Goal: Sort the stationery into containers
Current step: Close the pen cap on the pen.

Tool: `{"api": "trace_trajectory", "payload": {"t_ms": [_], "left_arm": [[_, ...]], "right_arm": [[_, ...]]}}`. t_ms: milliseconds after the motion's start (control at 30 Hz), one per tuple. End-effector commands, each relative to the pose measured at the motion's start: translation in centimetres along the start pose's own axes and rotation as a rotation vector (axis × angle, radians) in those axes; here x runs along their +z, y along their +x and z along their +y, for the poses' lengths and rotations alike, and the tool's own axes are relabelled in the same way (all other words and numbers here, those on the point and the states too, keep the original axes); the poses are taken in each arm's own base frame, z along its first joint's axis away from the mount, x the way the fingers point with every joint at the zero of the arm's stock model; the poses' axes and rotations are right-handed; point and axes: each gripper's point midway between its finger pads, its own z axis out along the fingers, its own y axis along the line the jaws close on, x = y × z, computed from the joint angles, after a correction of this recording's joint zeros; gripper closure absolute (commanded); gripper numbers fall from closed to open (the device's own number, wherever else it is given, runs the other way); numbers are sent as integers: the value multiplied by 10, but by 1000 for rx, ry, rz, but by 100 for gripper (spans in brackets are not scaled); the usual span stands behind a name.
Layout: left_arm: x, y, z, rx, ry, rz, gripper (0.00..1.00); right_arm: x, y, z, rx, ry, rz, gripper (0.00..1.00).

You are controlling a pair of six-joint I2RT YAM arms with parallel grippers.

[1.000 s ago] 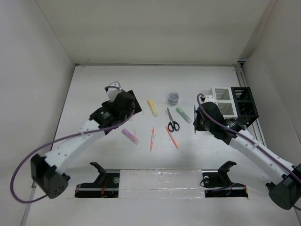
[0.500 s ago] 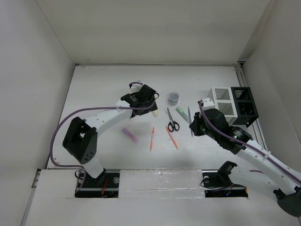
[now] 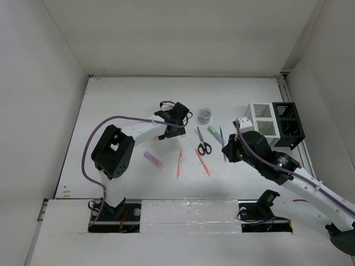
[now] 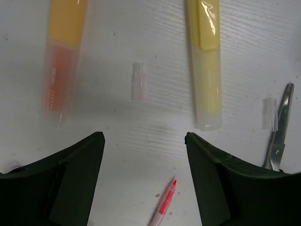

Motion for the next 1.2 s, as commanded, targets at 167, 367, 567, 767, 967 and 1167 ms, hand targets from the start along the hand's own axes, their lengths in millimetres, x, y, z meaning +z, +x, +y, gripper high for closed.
{"api": "trace_trajectory", "payload": {"t_ms": [167,367,567,767,967,1167], "left_arm": [[5,-27,-6,-2,7,-54,36],[17,-29,-13,30,-3,-45,53],[33,-30,-3,16,-40,-28,54],[43,-26,-3,33,-53,-15,60],[54,-23,0,24,-74,1,69],[52,-20,4,28,-81,8,73]], "right_arm": [[0,-10,5,10,-12,-52,100],[0,-8,4,7,-9,-44,100],[0,-8,4,7,-9,-44,100],[2,-6,5,5,-13,-32,100],[1,-7,9,2,-25,-38,100],[1,-7,9,2,-25,-38,100]]}}
